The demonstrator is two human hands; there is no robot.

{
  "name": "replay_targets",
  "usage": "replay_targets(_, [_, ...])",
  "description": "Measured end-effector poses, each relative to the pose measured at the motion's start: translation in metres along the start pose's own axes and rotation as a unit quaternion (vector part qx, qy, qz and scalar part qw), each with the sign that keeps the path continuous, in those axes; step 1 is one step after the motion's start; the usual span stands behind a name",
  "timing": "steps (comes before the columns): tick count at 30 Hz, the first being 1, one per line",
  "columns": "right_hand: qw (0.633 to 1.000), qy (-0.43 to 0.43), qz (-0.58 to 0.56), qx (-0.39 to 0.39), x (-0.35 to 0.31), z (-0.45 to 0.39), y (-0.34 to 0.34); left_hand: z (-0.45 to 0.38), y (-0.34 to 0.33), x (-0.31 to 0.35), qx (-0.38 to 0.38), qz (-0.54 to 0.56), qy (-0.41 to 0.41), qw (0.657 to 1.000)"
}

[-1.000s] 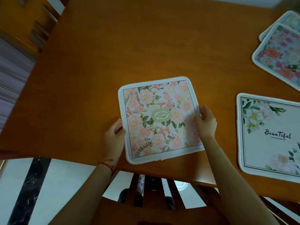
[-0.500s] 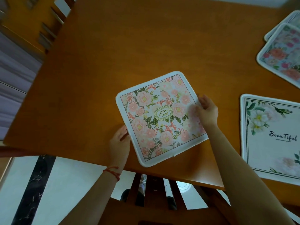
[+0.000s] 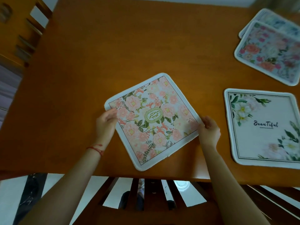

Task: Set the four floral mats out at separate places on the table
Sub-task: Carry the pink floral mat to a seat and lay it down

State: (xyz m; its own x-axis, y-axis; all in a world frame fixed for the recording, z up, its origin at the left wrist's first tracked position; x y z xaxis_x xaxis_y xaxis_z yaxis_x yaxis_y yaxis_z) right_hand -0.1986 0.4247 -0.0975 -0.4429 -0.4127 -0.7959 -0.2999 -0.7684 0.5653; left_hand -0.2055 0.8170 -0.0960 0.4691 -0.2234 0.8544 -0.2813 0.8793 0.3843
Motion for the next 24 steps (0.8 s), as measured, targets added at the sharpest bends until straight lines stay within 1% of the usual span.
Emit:
replay_targets(3, [1.000, 0.006, 0.018, 0.010, 0.007, 0.014, 0.008, -0.019, -0.011, 0.023, -0.040, -0.021, -0.041, 0.998])
replay_targets(7, [0.999, -0.030, 0.000, 0.017, 0.019, 0.028, 0.010, -0.043, -0.024, 0.040, -0.059, -0.050, -0.060, 0.995])
replay_targets(10, [0.998, -0.050, -0.020, 0.032, 0.024, 0.040, 0.010, -0.057, -0.035, 0.045, -0.084, -0.064, -0.063, 0.992])
replay_targets(16, [0.993, -0.092, -0.058, 0.044, 0.035, 0.061, 0.001, -0.084, -0.044, 0.046, -0.110, -0.112, -0.073, 0.985])
replay_targets(24, [0.989, -0.103, -0.083, 0.066, 0.036, 0.066, -0.010, -0.092, -0.045, 0.037, -0.139, -0.135, -0.060, 0.979])
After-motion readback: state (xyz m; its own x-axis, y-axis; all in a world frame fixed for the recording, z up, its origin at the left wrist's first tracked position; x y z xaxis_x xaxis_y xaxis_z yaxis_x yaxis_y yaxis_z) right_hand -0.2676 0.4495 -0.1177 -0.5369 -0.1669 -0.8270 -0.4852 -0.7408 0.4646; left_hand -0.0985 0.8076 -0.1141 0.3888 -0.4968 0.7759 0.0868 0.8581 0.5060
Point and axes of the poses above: each hand's wrist, its own z-axis away from the middle knuckle, its own y-axis out of the back of the hand, x = y × z, the point moved 10 cm from there along -z, towards the middle knuckle, and after that the axes turned 5 degrees about y, right-handed, at the moved point
